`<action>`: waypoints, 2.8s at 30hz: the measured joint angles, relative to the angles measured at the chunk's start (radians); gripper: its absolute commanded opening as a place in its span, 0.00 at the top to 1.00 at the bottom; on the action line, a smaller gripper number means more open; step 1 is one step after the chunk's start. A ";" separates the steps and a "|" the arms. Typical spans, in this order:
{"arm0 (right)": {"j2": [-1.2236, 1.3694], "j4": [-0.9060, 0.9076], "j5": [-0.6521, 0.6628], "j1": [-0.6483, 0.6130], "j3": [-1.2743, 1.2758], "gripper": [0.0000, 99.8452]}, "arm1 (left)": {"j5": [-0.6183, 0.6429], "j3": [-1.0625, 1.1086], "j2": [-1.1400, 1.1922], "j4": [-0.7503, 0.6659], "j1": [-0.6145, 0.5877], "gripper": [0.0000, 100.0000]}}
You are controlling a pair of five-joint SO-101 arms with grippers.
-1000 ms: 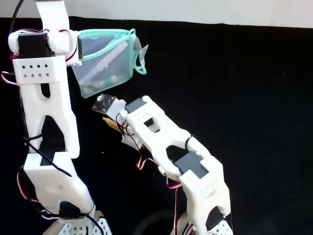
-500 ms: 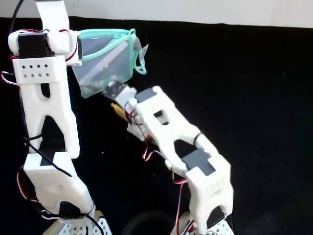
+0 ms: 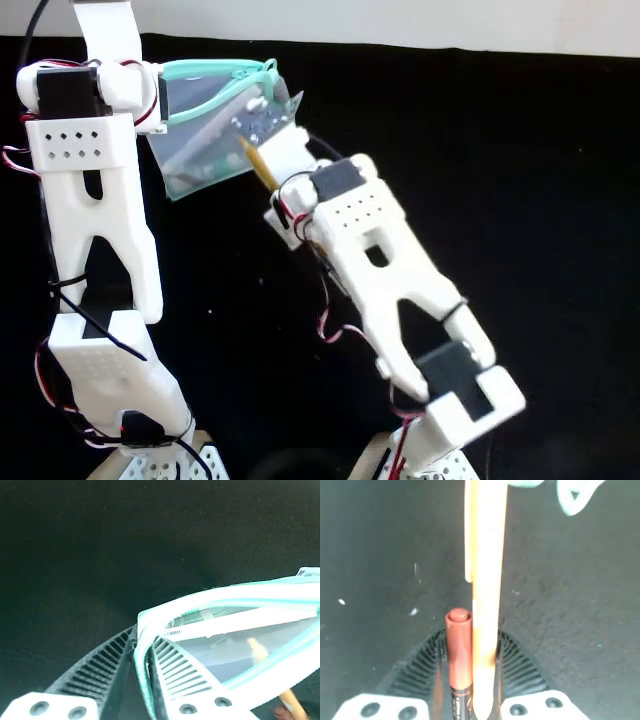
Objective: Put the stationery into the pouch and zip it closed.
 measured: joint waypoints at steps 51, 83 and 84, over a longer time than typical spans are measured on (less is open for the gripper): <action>0.078 -0.410 -0.230 -0.064 -0.875 0.99 | 0.003 0.000 0.003 0.000 0.020 0.99; 0.807 -0.196 -0.563 -0.068 -1.623 0.99 | 0.003 0.000 0.003 0.000 -0.003 0.99; 0.821 -0.183 -0.568 -0.068 -1.633 0.99 | 0.003 0.000 0.003 0.000 -0.006 0.99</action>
